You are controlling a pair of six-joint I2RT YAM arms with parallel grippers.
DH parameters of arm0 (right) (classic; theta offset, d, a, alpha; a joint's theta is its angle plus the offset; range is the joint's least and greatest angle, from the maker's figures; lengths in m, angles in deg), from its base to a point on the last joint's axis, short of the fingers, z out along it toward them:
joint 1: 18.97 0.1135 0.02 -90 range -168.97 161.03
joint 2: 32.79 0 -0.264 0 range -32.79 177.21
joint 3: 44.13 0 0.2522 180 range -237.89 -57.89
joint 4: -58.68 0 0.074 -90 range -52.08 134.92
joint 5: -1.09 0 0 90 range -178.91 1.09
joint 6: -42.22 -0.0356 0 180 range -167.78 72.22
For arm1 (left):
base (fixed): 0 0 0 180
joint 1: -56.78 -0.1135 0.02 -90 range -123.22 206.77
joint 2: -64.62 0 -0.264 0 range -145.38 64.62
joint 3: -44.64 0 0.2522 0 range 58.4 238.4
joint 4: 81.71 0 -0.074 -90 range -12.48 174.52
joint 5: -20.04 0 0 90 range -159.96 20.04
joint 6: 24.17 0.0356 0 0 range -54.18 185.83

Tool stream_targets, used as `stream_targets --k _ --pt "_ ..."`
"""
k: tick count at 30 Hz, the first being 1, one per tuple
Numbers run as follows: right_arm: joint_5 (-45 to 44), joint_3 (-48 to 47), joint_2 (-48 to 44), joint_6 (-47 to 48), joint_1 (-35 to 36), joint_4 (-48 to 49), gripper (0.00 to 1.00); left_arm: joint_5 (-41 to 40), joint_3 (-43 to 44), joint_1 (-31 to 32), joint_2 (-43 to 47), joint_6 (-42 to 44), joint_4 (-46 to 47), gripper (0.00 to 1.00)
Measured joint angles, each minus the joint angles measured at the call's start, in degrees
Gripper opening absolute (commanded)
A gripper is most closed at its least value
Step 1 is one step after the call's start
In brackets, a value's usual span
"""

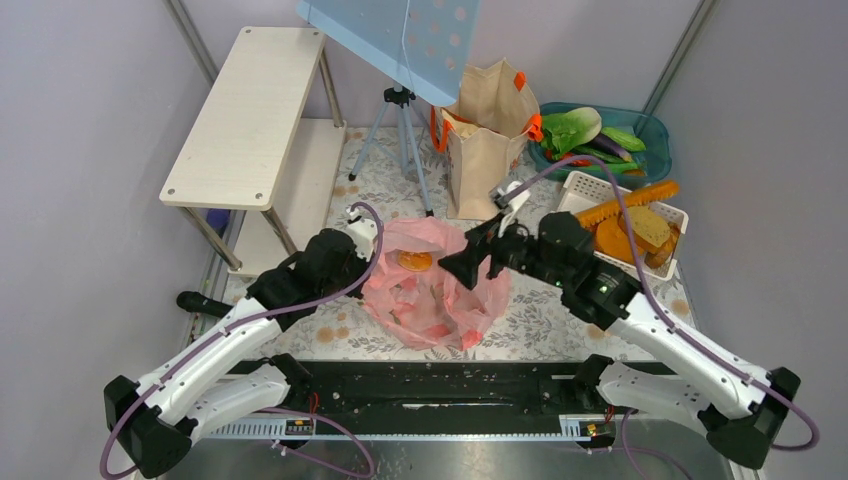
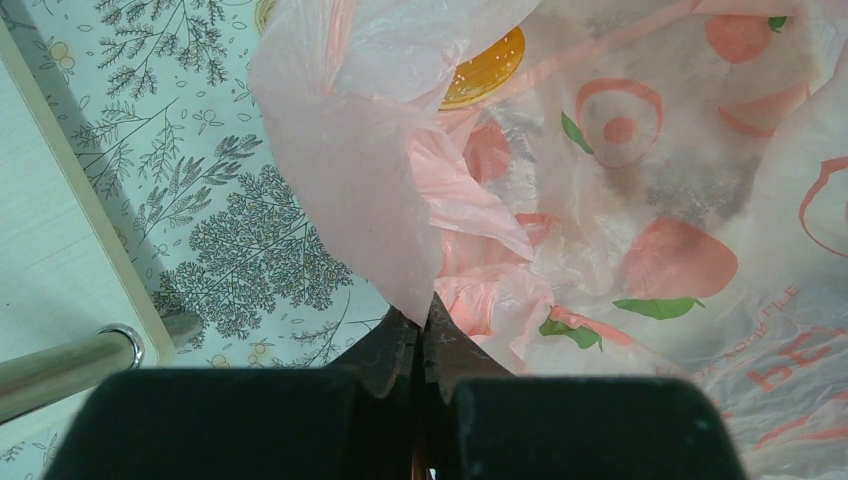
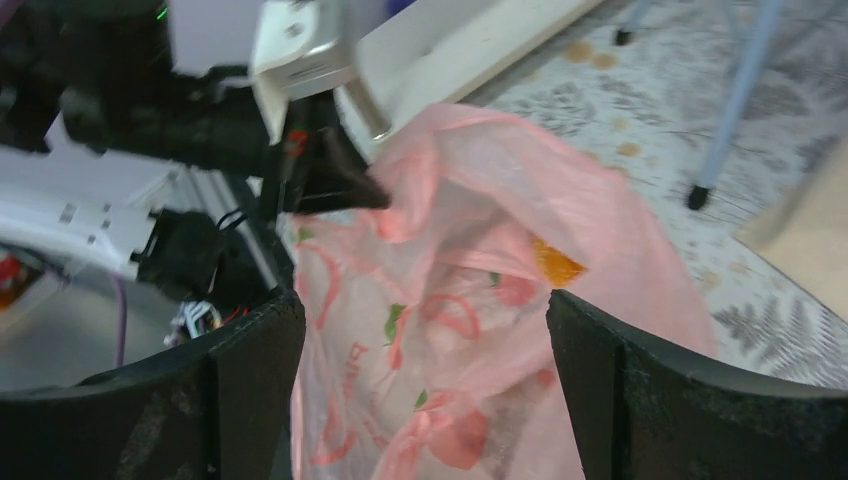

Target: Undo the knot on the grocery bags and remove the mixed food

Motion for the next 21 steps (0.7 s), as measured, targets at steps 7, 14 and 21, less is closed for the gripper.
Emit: stream_targets --k 7,14,21 --pt "-1.7 5.0 6.7 4.2 11.5 5.6 0.94 -0.2 0.0 0.0 0.9 0.0 -0.1 0.66" --pt "-7.9 17.6 9.7 3.9 24.7 8.9 0.88 -1.8 2.2 0.0 3.0 -3.5 -0.1 0.99" --pt "-14.1 20.4 13.2 2.2 31.7 11.1 0.88 -0.1 5.4 0.0 1.0 -4.4 3.1 0.99"
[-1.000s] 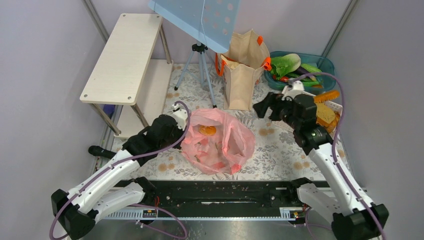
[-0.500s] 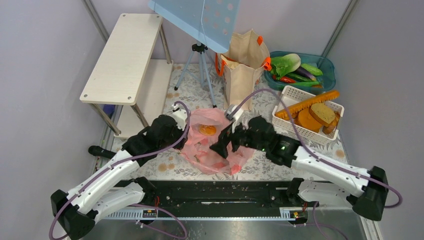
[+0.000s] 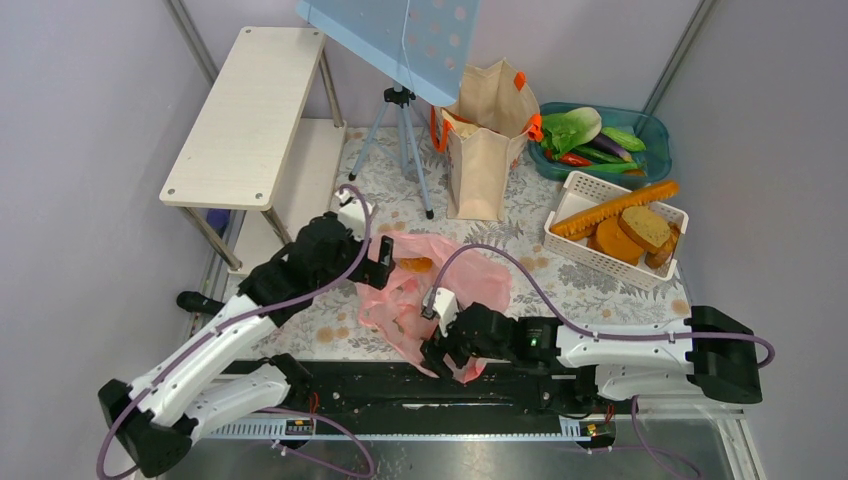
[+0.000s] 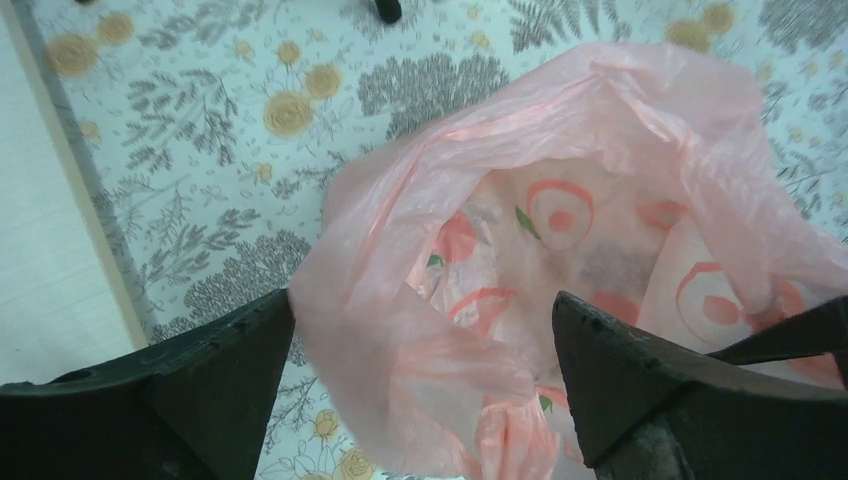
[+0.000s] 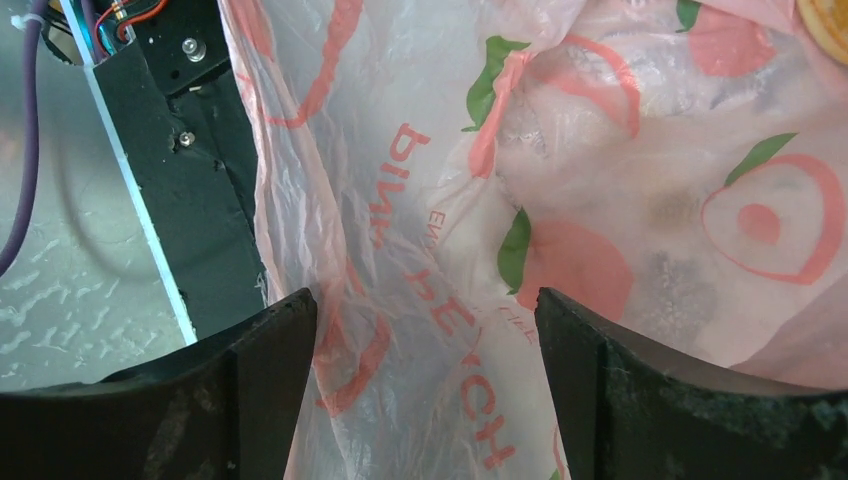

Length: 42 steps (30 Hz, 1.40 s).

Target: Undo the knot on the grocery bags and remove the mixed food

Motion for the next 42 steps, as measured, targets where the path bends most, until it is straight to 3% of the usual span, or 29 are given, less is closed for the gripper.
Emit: stream_targets --k 4,8,13,18,25,35,42 --pt "-3.9 0.2 0.3 -1.7 1.6 0.0 0.97 0.9 0.1 0.0 -5.5 0.3 -0.7 0.93" --pt "-11.4 -1.2 0.2 -3.5 1.7 -1.7 0.97 2.0 -0.8 0.0 -7.1 0.9 -2.4 0.66" --pt "-22.4 -10.4 3.1 -6.8 1.7 -5.4 0.96 2.1 -1.2 0.0 -7.0 1.6 -2.4 0.32" --pt "-29.4 -15.9 8.9 -11.2 1.2 -3.0 0.87 2.0 -1.4 0.1 -7.0 1.9 -2.4 0.08" --pt "-31.5 -17.2 19.8 -16.4 -2.8 0.1 0.84 1.9 -1.4 0.3 -7.0 1.7 -2.4 0.01" --pt "-34.0 -19.7 34.9 -17.8 -8.6 11.9 0.99 -1.8 -2.3 0.4 -7.8 1.3 -3.2 0.01" --pt "-36.0 -21.0 39.9 -16.5 -11.5 19.1 0.99 -3.5 -2.3 0.5 -8.6 1.2 -3.3 0.0"
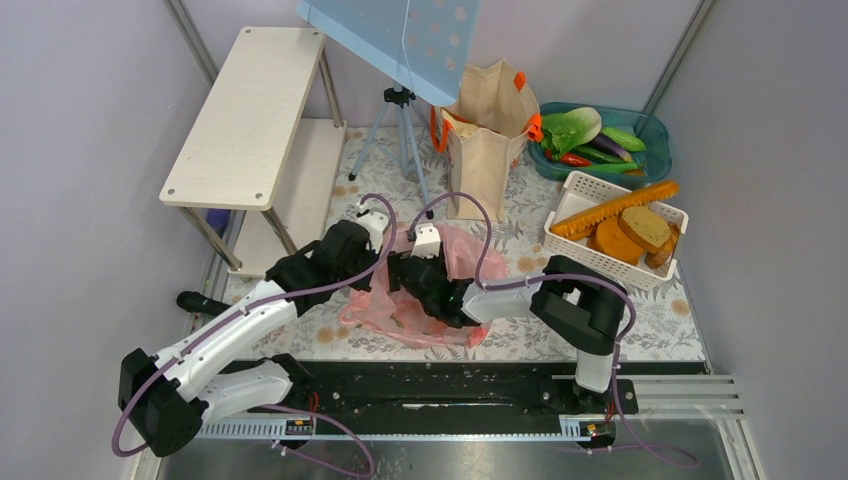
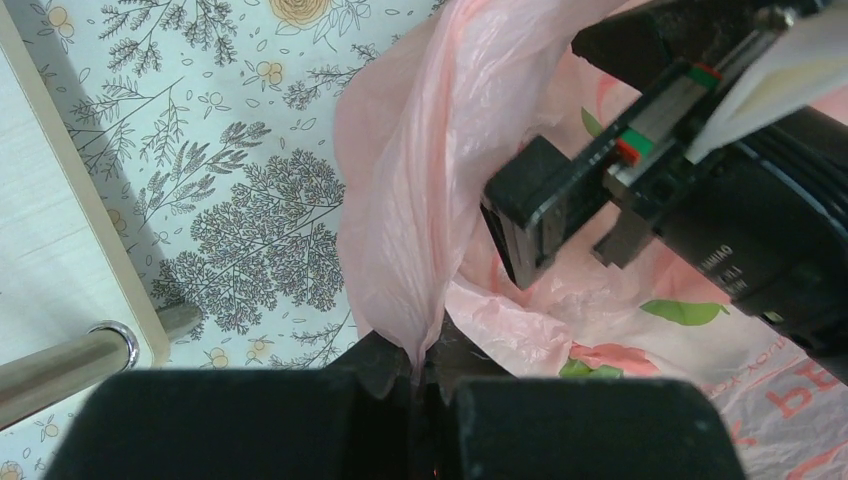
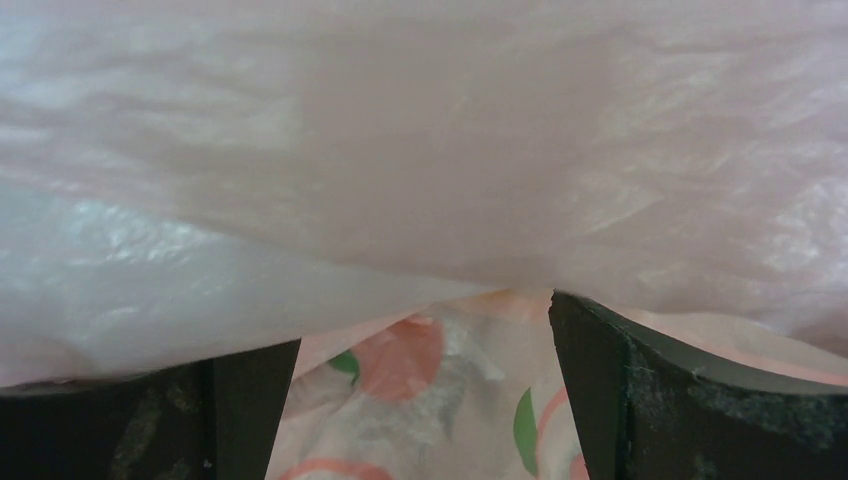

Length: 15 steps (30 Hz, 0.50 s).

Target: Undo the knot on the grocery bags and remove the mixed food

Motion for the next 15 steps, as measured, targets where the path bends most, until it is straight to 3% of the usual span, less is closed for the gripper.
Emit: stream_targets --k 15 --pt "3.7 -2.3 6.5 3.3 -4.7 12.8 0.99 0.0 0.0 0.0 -1.7 0.0 0.0 0.0"
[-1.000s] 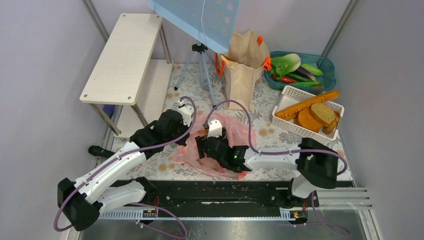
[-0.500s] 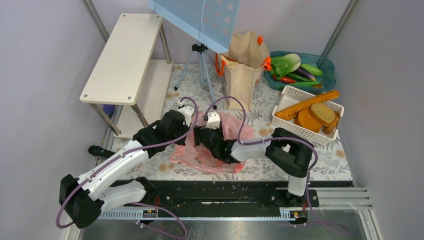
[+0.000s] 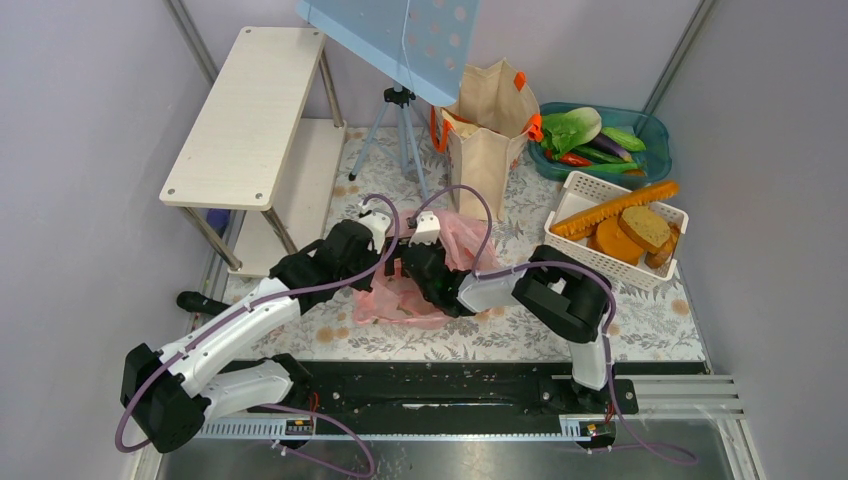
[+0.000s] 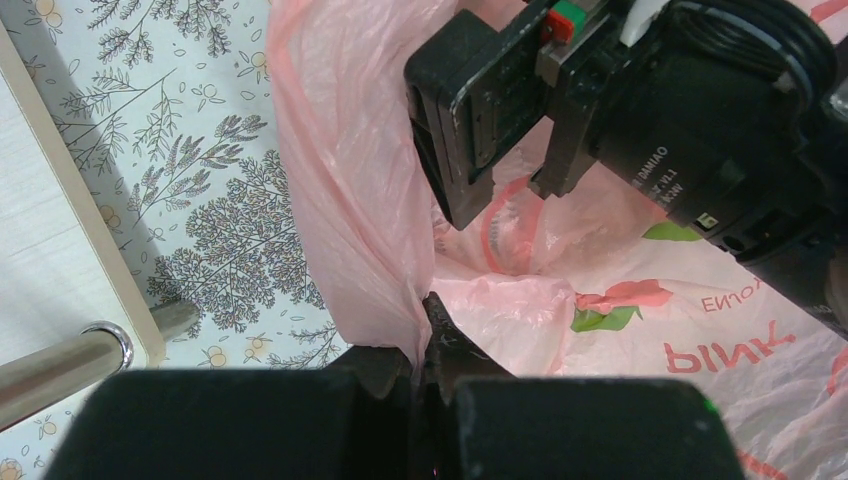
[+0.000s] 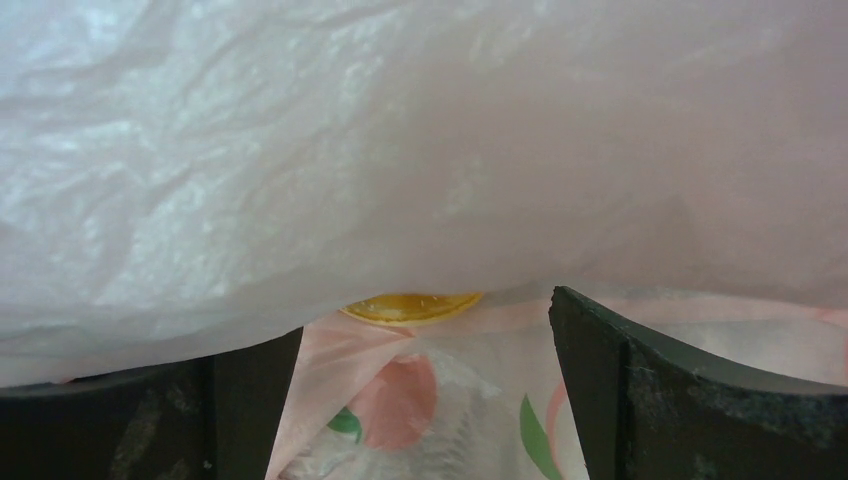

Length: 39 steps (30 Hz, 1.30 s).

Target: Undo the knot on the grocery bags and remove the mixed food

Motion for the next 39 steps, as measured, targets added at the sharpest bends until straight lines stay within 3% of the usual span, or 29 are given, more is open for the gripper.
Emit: stream_targets --k 10,12,19,26,39 --pt "3.9 -4.9 6.3 -0.7 -0.7 4.4 0.98 3.1 0.0 0.0 0.2 0.2 0.1 0.0" --pt "3.8 -7.6 7.8 -0.9 -0.7 2.1 0.88 4.2 -0.1 0.0 0.5 0.3 0.1 0.0" --pt "4.1 -11.5 9.2 -1.8 -0.8 0.0 0.39 8.3 -0.1 0.0 2.4 0.7 0.5 0.0" --pt "4.7 -6.1 6.6 -3.8 -1.3 1.7 0.01 7.3 -1.0 0.0 3.2 0.6 0.8 0.0" --pt "9.1 18.2 -23.5 -3.1 -1.4 7.6 0.0 1.8 -1.0 0.0 2.5 0.5 0.6 0.0"
